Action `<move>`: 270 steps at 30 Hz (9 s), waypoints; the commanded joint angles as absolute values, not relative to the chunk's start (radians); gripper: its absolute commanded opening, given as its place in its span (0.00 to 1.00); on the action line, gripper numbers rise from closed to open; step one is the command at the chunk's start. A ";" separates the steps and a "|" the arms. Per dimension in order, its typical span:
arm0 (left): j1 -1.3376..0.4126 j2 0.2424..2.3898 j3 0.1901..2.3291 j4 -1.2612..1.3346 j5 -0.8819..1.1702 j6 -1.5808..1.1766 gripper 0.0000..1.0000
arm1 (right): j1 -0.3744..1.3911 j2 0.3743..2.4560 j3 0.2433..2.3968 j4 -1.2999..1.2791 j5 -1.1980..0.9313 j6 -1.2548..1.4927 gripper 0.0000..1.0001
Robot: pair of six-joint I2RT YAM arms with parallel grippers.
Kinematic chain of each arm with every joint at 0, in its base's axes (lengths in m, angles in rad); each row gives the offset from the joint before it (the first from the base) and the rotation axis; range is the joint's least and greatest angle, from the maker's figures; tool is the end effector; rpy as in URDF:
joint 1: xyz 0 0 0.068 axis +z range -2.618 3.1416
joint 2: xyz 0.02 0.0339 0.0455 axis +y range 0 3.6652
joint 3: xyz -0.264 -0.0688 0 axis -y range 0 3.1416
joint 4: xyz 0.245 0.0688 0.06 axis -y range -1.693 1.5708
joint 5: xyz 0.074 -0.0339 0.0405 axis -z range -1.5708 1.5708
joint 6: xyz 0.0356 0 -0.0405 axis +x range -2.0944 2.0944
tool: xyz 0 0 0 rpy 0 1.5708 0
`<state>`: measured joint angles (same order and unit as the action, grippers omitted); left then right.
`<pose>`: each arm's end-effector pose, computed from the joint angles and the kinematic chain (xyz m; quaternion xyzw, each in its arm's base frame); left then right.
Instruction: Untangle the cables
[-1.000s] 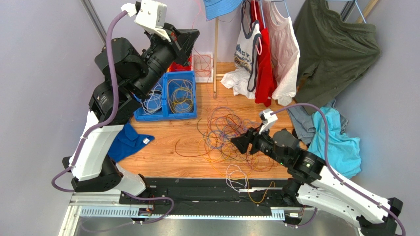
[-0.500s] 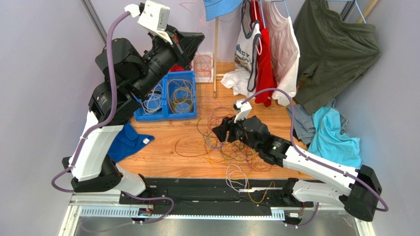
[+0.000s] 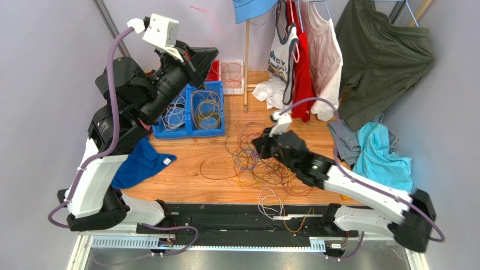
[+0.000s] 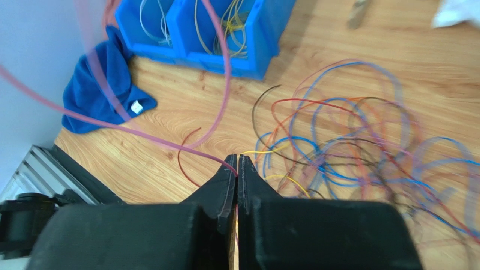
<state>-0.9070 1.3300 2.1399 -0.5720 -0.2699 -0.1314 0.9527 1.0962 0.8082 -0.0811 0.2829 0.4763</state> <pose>0.1232 -0.1421 0.6142 0.1337 0.6071 -0.3143 0.7175 0.1542 0.1998 0.2972 -0.1152 0.8124 0.2789 0.4990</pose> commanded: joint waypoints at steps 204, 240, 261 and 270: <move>-0.316 2.467 2.332 0.455 -0.106 -0.428 0.00 | 0.951 0.758 0.469 -0.227 0.319 0.535 0.92; -0.451 1.643 1.870 0.325 -0.117 -0.327 0.00 | 0.951 0.552 0.468 -0.339 0.305 0.584 0.89; -0.784 1.235 1.893 -0.096 -0.121 -0.327 0.00 | 0.951 0.396 0.649 -0.352 0.218 0.500 0.86; -0.879 1.250 1.988 -0.202 -0.153 -0.275 0.00 | 0.957 0.549 0.724 -0.152 -0.109 0.491 0.82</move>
